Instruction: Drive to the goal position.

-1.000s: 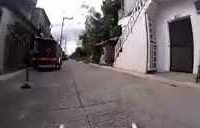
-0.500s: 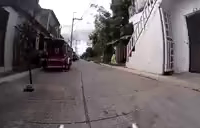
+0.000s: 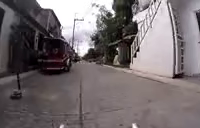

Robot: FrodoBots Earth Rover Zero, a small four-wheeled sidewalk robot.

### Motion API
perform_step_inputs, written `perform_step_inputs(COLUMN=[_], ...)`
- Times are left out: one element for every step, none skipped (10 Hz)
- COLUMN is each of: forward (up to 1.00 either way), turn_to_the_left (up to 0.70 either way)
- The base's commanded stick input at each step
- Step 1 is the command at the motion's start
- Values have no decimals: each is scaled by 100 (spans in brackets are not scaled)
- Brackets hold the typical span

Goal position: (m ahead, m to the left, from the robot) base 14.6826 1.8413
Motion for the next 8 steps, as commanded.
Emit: perform_step_inputs(forward=[100,100,100,100,100,100,100,100], turn_to_the_left=[1,1,1,1,1,1,1,1])
